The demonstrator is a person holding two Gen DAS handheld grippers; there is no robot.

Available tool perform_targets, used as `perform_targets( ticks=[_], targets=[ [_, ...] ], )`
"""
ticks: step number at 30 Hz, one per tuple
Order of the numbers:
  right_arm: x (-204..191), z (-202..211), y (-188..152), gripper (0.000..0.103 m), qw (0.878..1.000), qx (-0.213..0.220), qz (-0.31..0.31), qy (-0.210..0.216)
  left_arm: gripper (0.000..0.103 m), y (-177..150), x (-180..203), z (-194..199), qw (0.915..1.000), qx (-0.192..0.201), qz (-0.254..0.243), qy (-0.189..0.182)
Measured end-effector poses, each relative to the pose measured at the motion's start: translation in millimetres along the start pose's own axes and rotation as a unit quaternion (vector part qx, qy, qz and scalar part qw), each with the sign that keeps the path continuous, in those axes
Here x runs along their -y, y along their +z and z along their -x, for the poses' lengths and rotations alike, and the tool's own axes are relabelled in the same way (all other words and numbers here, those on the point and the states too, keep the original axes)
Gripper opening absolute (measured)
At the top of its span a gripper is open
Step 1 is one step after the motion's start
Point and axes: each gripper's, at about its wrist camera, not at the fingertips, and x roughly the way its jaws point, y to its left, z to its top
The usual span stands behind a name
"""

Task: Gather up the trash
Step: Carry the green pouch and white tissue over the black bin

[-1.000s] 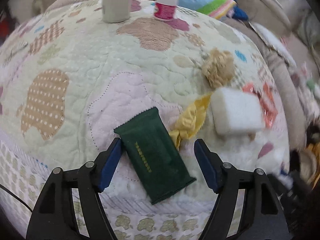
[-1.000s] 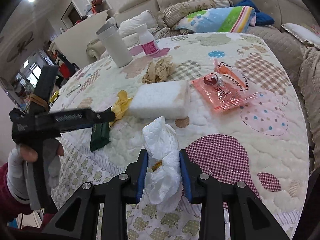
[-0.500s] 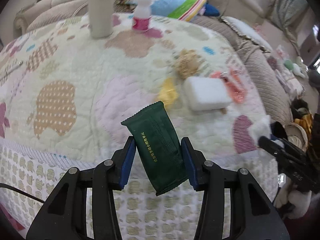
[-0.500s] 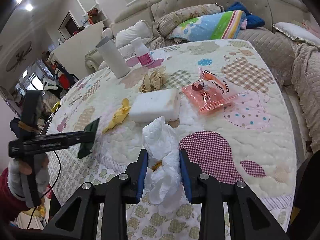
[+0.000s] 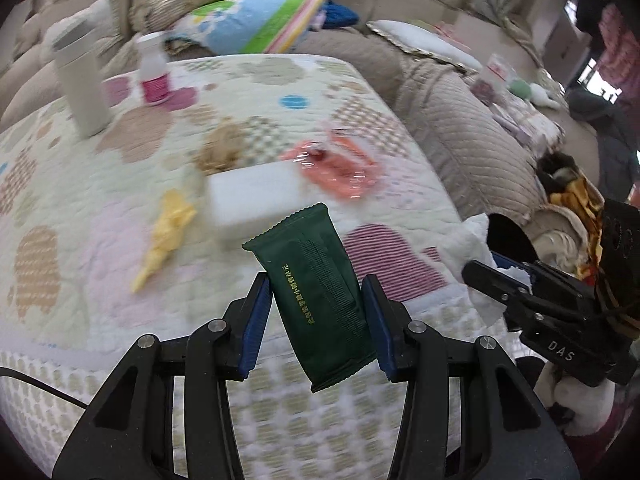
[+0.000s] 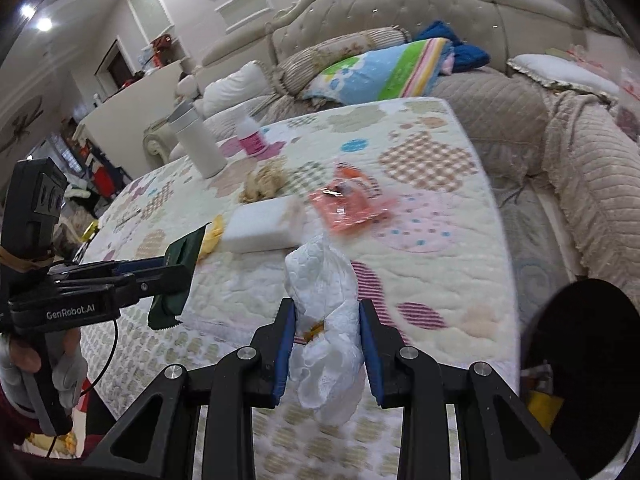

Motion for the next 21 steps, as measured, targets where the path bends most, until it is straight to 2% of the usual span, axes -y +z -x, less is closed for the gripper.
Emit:
perform_targets(
  ticks=[9, 21],
  targets=[
    [49.4, 32.7, -11.2, 0.03, 0.998, 0.018, -0.036, -0.055, 0.044, 18.1, 73.6, -21.8, 0.9979, -0.006, -0.051, -0.04],
    [119.9, 75.4, -29.4, 0.03, 0.987, 0.036, -0.089, -0.126, 0.044, 30.1, 163.9, -52.8, 0.9905, -0.02, -0.107, -0.084]
  ],
)
